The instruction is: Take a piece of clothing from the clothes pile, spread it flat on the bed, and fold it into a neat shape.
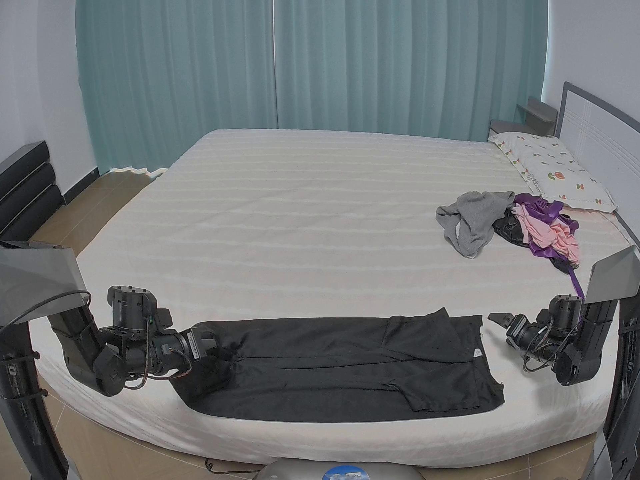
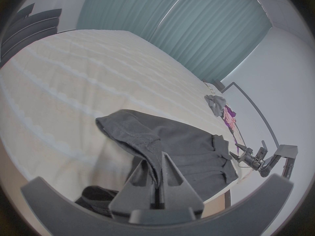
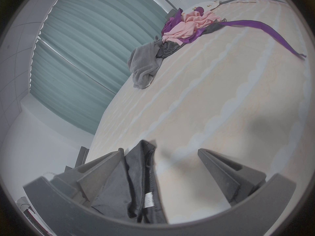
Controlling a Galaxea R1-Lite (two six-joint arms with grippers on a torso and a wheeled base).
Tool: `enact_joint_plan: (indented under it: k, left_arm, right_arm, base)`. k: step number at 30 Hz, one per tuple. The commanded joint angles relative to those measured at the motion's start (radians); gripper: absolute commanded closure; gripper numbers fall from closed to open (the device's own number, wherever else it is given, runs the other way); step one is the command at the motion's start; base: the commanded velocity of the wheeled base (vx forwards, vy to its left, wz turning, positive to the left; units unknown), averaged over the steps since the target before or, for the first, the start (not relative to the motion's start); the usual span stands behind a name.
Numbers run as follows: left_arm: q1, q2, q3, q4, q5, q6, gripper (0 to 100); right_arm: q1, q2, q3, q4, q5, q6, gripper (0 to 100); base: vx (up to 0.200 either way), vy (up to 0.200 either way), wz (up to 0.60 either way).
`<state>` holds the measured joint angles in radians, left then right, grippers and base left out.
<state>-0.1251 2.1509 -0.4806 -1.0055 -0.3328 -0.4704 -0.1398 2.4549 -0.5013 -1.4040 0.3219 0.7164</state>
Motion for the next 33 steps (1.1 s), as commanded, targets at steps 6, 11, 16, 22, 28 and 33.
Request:
enact_joint_plan:
  k: [6,11,16,22,28,33]
  left_arm:
    - [-0.102,-0.08,-0.018,0.008,0.047,-0.031,100]
    - [-0.165,-0.1,-0.069,0.076,0.078,-0.031,100]
    - [-0.229,-0.123,-0.181,0.249,0.109,-0.033,100]
    - [-0.307,-0.109,-0.314,0.393,0.166,-0.033,100]
    - [-0.393,-0.078,-0.426,0.501,0.172,-0.063,100]
    - [-0.449,-0.045,-0.507,0.565,0.198,-0.079,100]
  right_arm:
    - [0.0,-0.001,0.001,-0.001,0.0,0.0,0]
    - [0.0,-0.001,0.001,-0.001,0.0,0.0,0]
    - [0.002,-0.001,0.003,-0.001,-0.001,0.0,0]
    - [0.003,0.001,0.003,-0.003,-0.001,0.0,0]
    - [0.006,0.001,0.003,-0.004,-0.001,0.0,0]
    - [0.006,0.001,0.003,-0.004,-0.001,0.0,0]
  base:
    - [0.0,-0.2,0.0]
    - [0.0,-0.2,0.0]
    - [0.0,-0.2,0.0]
    - [0.0,-0.2,0.0]
    - [0.0,-0.2,0.0]
    - [0.0,-0.2,0.0]
